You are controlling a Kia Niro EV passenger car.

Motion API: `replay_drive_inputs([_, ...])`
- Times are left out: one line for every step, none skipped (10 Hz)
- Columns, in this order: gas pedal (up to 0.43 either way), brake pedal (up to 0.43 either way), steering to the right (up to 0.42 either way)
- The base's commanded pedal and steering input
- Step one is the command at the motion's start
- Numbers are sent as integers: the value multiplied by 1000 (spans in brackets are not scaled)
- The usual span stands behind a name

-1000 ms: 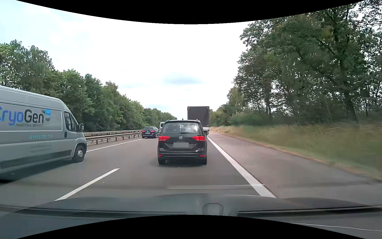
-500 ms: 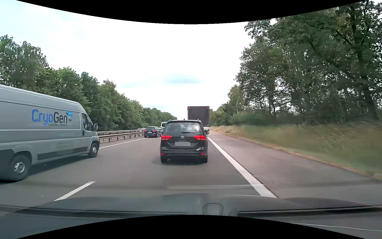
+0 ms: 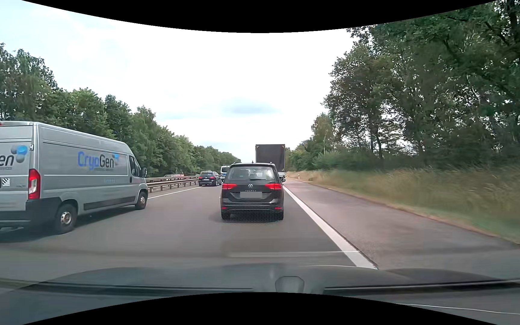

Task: Follow the waypoints while adhering to traffic rules and regulations

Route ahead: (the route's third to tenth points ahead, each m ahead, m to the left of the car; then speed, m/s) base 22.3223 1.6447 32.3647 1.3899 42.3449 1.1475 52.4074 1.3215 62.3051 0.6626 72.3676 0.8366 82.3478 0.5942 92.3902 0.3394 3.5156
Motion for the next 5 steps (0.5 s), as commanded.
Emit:
replay_drive_inputs([79, 0, -3])
replay_drive_inputs([79, 0, -3])
replay_drive_inputs([79, 0, -3])
replay_drive_inputs([79, 0, -3])
replay_drive_inputs([79, 0, -2])
